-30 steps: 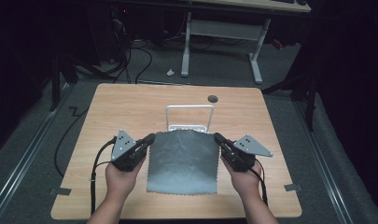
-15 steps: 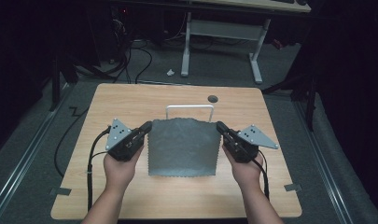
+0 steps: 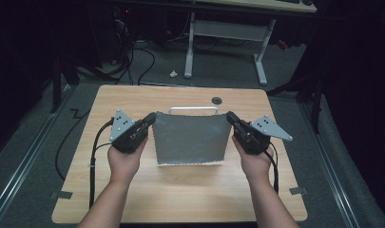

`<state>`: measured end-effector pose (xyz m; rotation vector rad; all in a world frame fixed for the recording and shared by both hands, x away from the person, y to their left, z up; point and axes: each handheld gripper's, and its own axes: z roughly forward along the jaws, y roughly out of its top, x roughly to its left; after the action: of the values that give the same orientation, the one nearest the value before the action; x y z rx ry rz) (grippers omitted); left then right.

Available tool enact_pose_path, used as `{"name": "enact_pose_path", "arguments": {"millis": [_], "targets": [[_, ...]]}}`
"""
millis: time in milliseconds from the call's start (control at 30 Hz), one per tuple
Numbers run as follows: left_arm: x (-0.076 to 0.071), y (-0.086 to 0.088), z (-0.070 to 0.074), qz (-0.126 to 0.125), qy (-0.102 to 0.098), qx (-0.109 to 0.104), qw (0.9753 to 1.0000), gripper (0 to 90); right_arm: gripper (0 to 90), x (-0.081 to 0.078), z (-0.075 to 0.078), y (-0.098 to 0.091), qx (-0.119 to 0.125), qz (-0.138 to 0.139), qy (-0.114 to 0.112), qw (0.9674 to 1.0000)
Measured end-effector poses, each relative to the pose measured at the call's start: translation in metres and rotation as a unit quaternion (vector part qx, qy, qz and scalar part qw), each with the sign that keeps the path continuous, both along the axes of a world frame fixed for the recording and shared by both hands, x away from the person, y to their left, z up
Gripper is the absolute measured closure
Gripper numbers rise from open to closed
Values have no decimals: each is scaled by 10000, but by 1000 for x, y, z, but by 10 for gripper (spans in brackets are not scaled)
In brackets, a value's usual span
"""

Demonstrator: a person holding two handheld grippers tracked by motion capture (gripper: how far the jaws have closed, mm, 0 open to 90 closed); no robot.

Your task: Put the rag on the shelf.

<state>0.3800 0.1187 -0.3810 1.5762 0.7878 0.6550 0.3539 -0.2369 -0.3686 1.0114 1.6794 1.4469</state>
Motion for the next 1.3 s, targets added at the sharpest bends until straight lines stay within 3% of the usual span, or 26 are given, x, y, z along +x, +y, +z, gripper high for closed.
{"name": "enact_pose_path", "arguments": {"millis": [467,600,667,800,967,1167,1300], "targets": [[41,-3,32,178,-212,144,9995,896,897,46,30,1,100,-79,46,9999],[61,-6,35,252,-120,217,9994,895,897,65,33,0,102,-107,128,9998],[74,-9,33,329,-31,366,9988,895,897,77,32,1,34,-181,193,9996],[94,-12,22,401,220,348,9983,895,897,99,24,1,26,-214,350,9992],[113,-18,2,440,605,640,9951,895,897,121,7,2,-75,-264,686,9973],[115,-17,-22,273,907,618,9936,895,896,130,-17,-2,-155,-217,1067,9939],[109,-15,-35,163,1056,565,9927,895,896,127,-31,-3,-200,-153,1126,9933]]}}
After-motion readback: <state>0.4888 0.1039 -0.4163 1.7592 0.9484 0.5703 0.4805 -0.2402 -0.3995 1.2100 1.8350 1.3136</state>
